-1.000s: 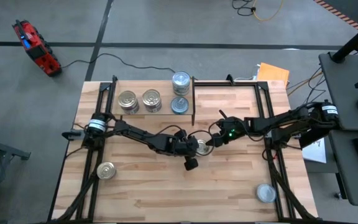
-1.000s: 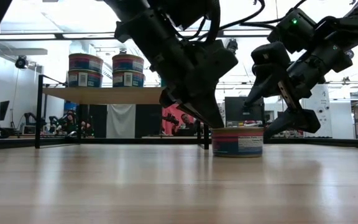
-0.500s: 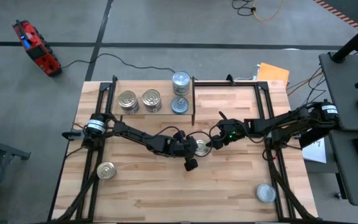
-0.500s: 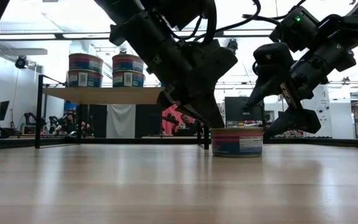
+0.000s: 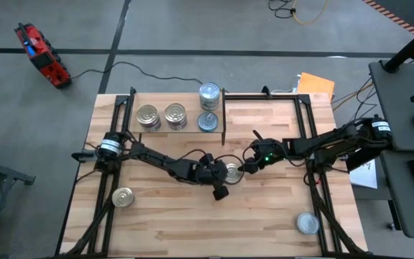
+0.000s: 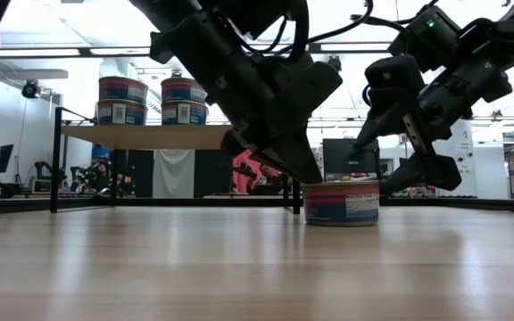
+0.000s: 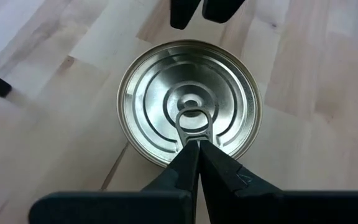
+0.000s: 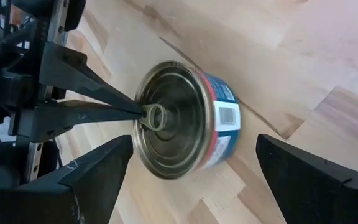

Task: Stack canned seafood by type on shelf
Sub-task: Stack the blue and pink tuna can on top of the blue and pink tuna can on the shelf

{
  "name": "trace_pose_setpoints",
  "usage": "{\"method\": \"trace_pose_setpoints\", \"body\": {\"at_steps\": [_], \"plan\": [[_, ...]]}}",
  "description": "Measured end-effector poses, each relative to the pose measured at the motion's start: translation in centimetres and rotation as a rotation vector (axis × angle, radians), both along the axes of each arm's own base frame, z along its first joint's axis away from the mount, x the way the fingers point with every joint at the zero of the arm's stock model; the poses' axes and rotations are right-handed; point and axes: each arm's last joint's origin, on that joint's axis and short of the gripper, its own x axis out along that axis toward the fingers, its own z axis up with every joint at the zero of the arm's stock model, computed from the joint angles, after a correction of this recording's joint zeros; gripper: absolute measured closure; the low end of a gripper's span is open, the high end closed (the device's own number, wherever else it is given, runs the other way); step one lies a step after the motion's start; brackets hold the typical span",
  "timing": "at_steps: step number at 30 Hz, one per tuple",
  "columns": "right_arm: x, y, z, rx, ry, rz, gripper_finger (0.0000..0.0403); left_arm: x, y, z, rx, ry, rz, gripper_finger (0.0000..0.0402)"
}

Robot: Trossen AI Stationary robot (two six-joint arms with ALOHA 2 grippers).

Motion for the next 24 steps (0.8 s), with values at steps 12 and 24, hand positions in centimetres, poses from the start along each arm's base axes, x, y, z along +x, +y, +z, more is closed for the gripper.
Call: {"method": "trace_pose_setpoints", "body": {"at_steps": [12,24], "plan": [[-0.01,0.5,-0.03,0.009,0.005,0.016,0.006,-0.24,-0.26,-0.33,-0.003,-0.013,0.018,0.0401],[-0.16,0.48,-0.23,-0.006,0.011,0.016,0.006,-0.39,-0.34,-0.54,-0.007,-0.023,0.029,0.0401]]}}
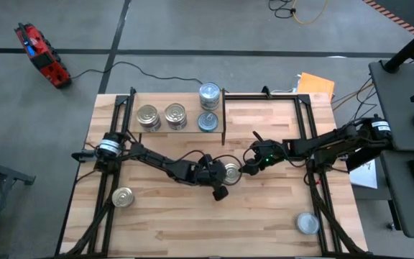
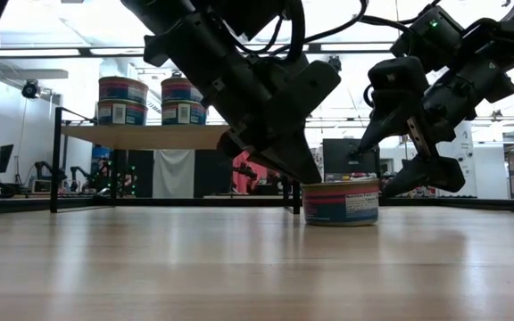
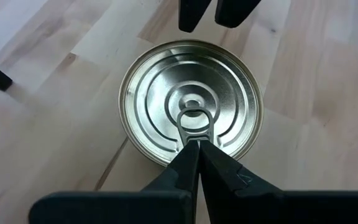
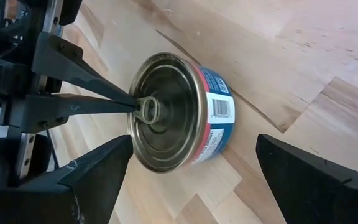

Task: Stack canned seafood by type on shelf
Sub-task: Stack the blue and pink tuna can on top of the blue and pink tuna can on the shelf

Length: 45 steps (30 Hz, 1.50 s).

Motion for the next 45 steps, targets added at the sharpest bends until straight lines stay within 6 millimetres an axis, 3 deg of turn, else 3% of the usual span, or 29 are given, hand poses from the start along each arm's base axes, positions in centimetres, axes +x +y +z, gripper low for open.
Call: {"method": "trace_pose_setpoints", "body": {"at_steps": [18,27,45], "plan": [[0.0,-0.1,0.0,-0.048,-0.02,0.001,0.006,-0.3,-0.5,-0.3,-0.013,-0.016,0.004,0.0401],[0.1,-0.1,0.1,-0.036,-0.022,-0.007,0.006,-1.1,-0.8,-1.6,-0.038,0.033,-0.001,0.0401],[0.5,1.8,0.9,-0.061,-0.13,0.115,0.006,-1.0,-0.9,-1.0,-0.043,-0.002,0.013,0.0402]]}}
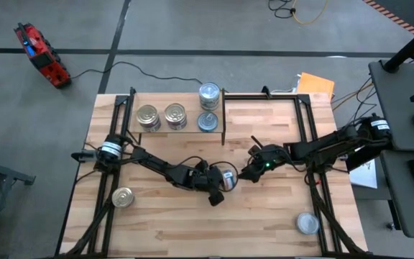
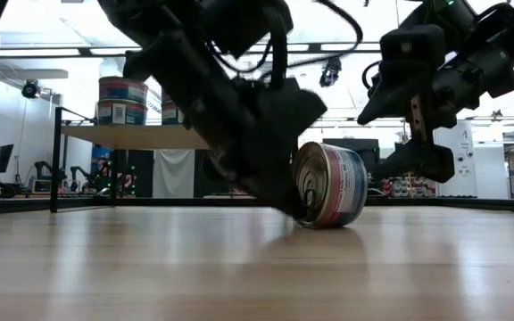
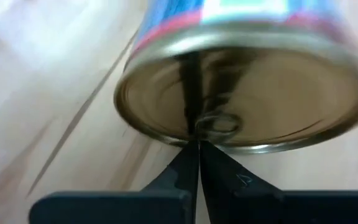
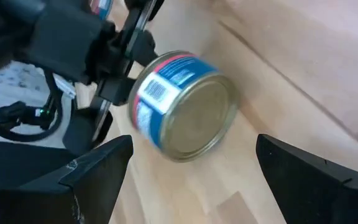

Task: Stack canned seafood by type on shelf
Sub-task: Stack the blue and pink tuna can on top of the blue and pink tuna can on the shelf

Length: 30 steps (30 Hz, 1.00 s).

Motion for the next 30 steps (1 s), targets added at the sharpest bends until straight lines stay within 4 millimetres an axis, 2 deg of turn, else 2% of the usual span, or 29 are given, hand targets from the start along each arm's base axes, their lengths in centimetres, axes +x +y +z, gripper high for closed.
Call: {"method": "trace_pose_setpoints", "body": {"at_steps": [5,12,18,30], "plan": [[0.7,0.8,0.9,-0.042,0.041,0.006,0.0061,-0.1,0.0,1.7,0.016,-0.031,-0.022,0.0402],[2.3,1.9,3.2,-0.176,0.18,0.01,0.006,-0.3,0.0,3.0,0.018,-0.054,-0.038,0.0402],[4.2,2.2,4.3,-0.152,0.256,-0.02,0.006,-0.5,-0.4,3.3,0.006,-0.051,-0.062,0.0402],[7.4,3.7,5.8,-0.241,0.412,-0.071,0.006,-2.1,-1.8,4.5,0.025,0.023,-0.105,0.0402]]}}
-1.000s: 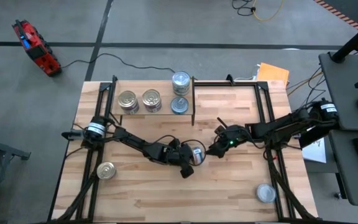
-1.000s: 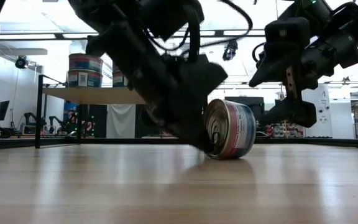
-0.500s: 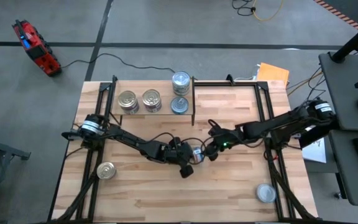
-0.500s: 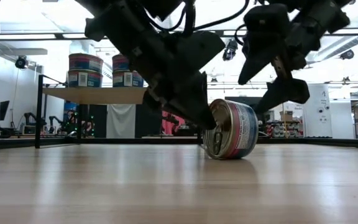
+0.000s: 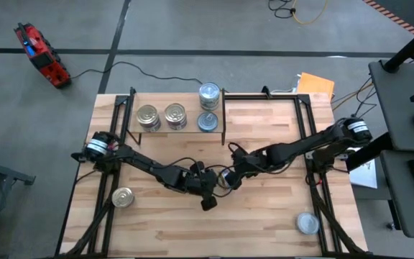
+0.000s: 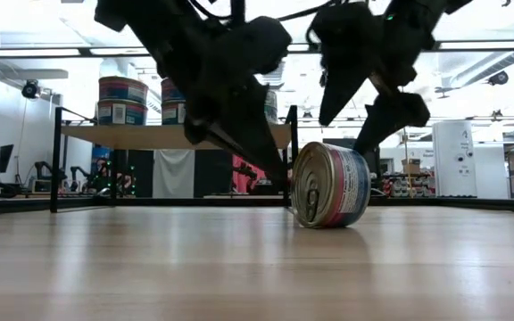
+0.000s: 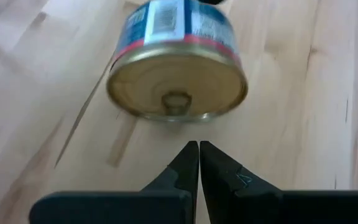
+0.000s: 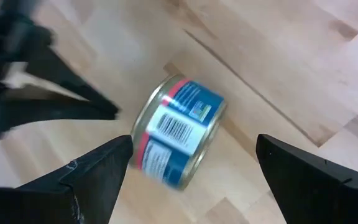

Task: Stack canned seafood by type on shelf
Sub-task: Stack the blue and pink tuna can on top of the blue and pink tuna can on the shelf

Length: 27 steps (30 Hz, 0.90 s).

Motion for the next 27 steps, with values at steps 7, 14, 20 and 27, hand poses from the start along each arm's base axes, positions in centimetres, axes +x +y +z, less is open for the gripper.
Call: {"method": "trace_pose_setpoints", "body": {"at_steps": [7,14,20,27], "plan": [[2.1,0.6,-0.2,-0.003,0.057,-0.012,0.0063,-1.5,0.0,1.5,0.086,0.051,0.018,0.0402],[3.2,0.9,-1.6,-0.007,0.14,-0.032,0.0069,-3.4,0.6,2.1,0.125,0.135,0.002,0.0402],[3.5,1.0,-3.2,-0.014,0.187,-0.057,0.0077,-6.8,1.6,3.3,0.086,0.152,0.004,0.0402],[3.4,1.4,-3.5,-0.014,0.198,-0.052,0.0163,-10.3,2.7,6.5,-0.003,0.032,0.058,0.0401]]}}
